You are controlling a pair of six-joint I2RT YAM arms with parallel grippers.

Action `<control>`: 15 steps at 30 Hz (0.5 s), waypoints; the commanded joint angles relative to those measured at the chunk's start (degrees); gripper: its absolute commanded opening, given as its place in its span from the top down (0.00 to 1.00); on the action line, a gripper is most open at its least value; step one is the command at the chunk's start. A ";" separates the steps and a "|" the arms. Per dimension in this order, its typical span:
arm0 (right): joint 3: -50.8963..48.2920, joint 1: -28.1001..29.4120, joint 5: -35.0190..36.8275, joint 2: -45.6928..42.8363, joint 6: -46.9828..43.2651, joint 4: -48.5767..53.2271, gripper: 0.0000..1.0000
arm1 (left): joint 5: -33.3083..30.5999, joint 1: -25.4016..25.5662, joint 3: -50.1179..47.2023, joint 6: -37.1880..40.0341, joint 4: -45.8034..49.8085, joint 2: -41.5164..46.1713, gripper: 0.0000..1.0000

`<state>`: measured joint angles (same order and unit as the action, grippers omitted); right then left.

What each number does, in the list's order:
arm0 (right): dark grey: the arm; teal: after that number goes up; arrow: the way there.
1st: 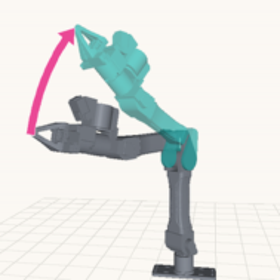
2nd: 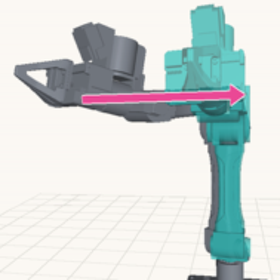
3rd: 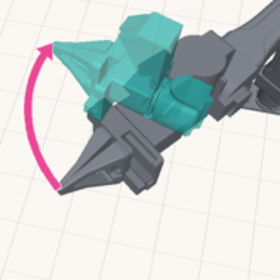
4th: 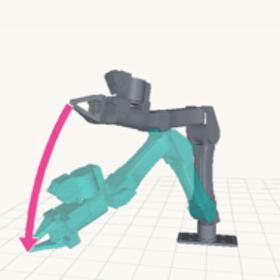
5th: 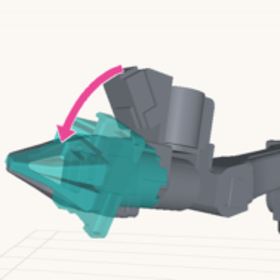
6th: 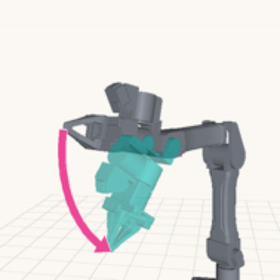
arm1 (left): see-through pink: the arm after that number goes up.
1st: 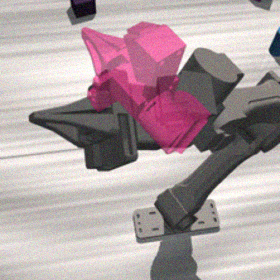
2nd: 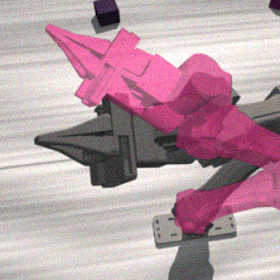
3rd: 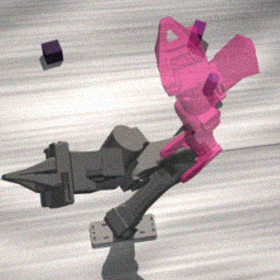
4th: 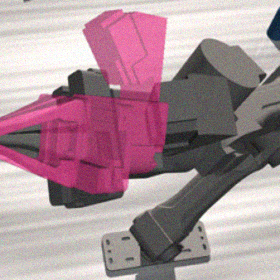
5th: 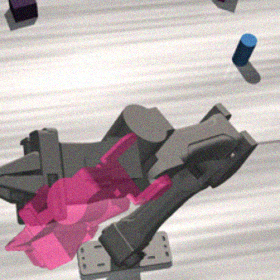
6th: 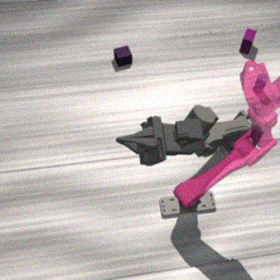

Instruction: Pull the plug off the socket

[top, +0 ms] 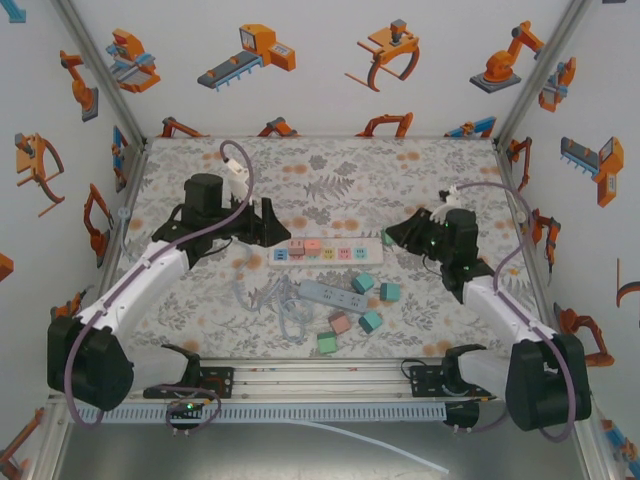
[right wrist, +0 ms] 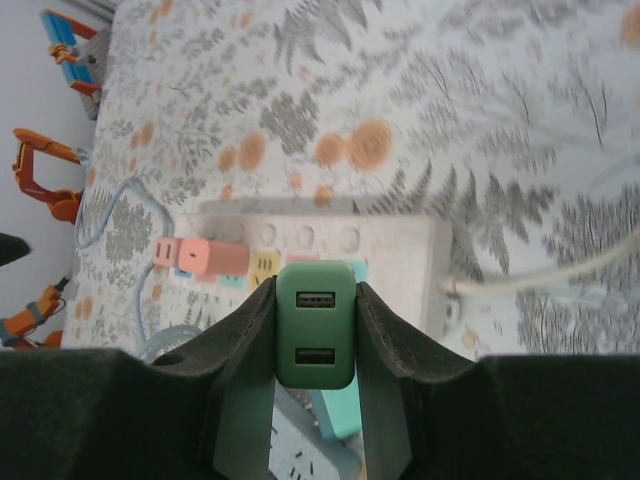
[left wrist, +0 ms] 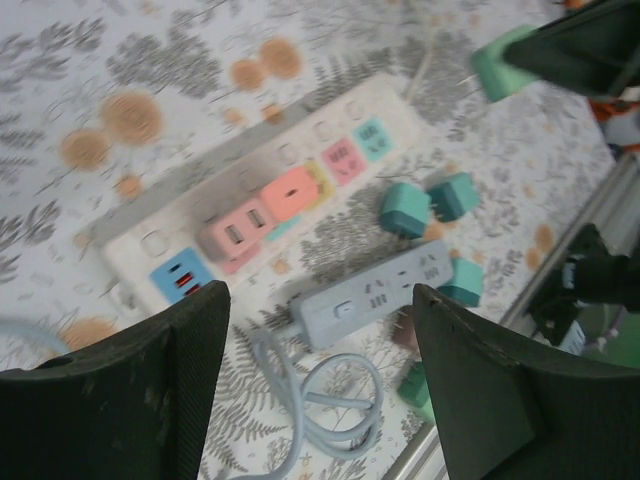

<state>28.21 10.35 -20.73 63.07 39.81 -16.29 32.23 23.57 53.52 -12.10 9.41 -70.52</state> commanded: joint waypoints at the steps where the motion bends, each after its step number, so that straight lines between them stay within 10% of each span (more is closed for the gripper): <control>1: -4.78 -0.16 3.09 -3.12 7.64 -0.04 1.00 | 13.52 0.48 -0.65 4.90 -6.37 1.69 0.30; 15: -8.87 -0.16 -0.34 6.24 9.50 -4.68 0.99 | 19.98 5.61 1.06 13.19 -0.41 2.23 0.04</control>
<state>19.64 10.35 -19.40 67.09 48.05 -17.04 50.11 28.82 53.23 -2.46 7.46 -69.49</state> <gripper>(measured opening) 0.339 0.953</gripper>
